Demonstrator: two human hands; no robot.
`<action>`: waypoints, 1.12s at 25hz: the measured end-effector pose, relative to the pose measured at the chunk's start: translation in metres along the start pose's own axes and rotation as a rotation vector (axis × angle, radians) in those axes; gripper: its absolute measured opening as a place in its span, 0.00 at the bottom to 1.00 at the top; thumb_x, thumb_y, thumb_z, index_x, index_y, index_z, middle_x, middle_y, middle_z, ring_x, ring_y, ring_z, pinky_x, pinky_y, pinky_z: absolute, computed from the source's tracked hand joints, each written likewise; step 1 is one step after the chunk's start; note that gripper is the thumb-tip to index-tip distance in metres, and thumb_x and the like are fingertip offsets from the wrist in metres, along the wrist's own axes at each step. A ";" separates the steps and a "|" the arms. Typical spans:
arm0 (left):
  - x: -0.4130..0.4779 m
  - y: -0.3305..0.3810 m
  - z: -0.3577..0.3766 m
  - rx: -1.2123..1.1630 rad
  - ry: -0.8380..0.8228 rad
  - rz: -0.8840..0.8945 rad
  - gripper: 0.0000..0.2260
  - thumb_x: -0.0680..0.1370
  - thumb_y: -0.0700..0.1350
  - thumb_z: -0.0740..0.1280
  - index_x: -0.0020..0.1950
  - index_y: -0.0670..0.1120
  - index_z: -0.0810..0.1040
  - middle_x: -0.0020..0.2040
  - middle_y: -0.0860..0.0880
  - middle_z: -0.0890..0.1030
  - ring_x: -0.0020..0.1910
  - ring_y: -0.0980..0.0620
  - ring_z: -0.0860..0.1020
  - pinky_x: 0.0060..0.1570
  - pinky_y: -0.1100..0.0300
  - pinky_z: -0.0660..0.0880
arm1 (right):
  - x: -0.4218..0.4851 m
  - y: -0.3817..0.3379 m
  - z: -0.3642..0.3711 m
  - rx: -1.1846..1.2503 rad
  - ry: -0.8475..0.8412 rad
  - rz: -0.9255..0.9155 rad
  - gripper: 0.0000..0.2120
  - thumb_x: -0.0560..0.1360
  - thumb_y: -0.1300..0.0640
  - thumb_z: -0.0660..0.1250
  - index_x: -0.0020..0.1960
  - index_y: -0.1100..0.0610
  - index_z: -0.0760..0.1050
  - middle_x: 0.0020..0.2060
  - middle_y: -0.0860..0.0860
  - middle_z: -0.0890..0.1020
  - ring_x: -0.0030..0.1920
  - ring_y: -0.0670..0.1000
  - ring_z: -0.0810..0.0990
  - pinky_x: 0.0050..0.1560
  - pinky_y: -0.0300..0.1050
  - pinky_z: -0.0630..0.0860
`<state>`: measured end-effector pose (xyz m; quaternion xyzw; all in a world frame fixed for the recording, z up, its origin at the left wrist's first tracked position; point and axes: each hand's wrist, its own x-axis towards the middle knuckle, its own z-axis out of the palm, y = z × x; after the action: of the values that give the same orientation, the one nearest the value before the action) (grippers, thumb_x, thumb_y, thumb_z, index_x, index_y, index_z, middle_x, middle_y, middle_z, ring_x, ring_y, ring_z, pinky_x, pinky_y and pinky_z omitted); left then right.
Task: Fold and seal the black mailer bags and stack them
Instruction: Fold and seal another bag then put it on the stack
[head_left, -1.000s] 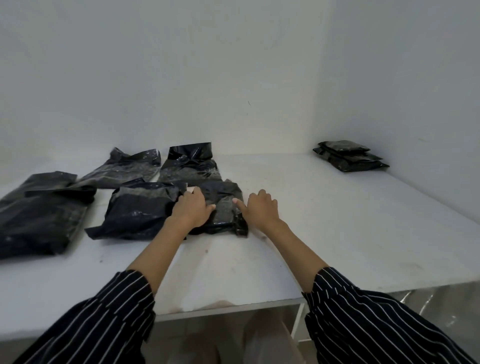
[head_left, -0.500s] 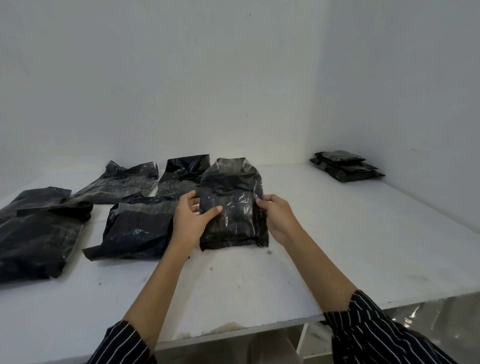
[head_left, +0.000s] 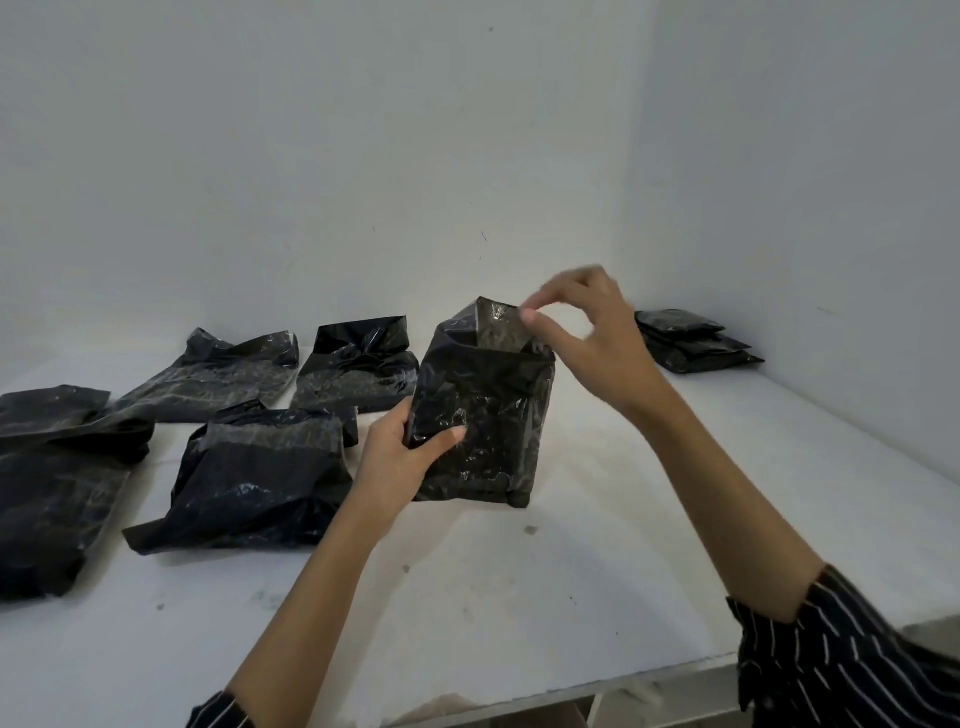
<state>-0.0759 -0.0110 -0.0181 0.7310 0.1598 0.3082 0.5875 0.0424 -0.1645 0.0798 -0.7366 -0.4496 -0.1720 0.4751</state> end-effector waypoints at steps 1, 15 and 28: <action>0.001 0.001 0.001 0.001 -0.010 0.010 0.14 0.73 0.44 0.71 0.58 0.48 0.77 0.50 0.52 0.82 0.51 0.56 0.80 0.46 0.65 0.77 | 0.011 -0.007 -0.004 -0.172 -0.091 -0.069 0.04 0.73 0.47 0.69 0.45 0.46 0.79 0.50 0.46 0.73 0.56 0.44 0.69 0.62 0.42 0.56; 0.006 0.003 0.005 0.031 -0.090 0.059 0.12 0.75 0.41 0.69 0.57 0.50 0.77 0.50 0.53 0.82 0.49 0.61 0.79 0.40 0.73 0.75 | 0.080 -0.028 0.000 -0.229 -0.628 -0.048 0.09 0.80 0.54 0.60 0.48 0.60 0.71 0.34 0.45 0.75 0.30 0.41 0.74 0.39 0.40 0.70; 0.009 -0.006 0.002 -0.072 -0.143 -0.054 0.13 0.74 0.42 0.70 0.57 0.52 0.78 0.50 0.53 0.83 0.51 0.56 0.81 0.50 0.62 0.77 | 0.085 0.010 -0.034 -0.404 -0.883 0.121 0.10 0.70 0.54 0.74 0.48 0.58 0.79 0.41 0.52 0.85 0.41 0.47 0.78 0.52 0.44 0.71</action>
<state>-0.0672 -0.0058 -0.0217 0.7250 0.1257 0.2447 0.6314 0.1020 -0.1524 0.1487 -0.8414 -0.5223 0.1008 0.0957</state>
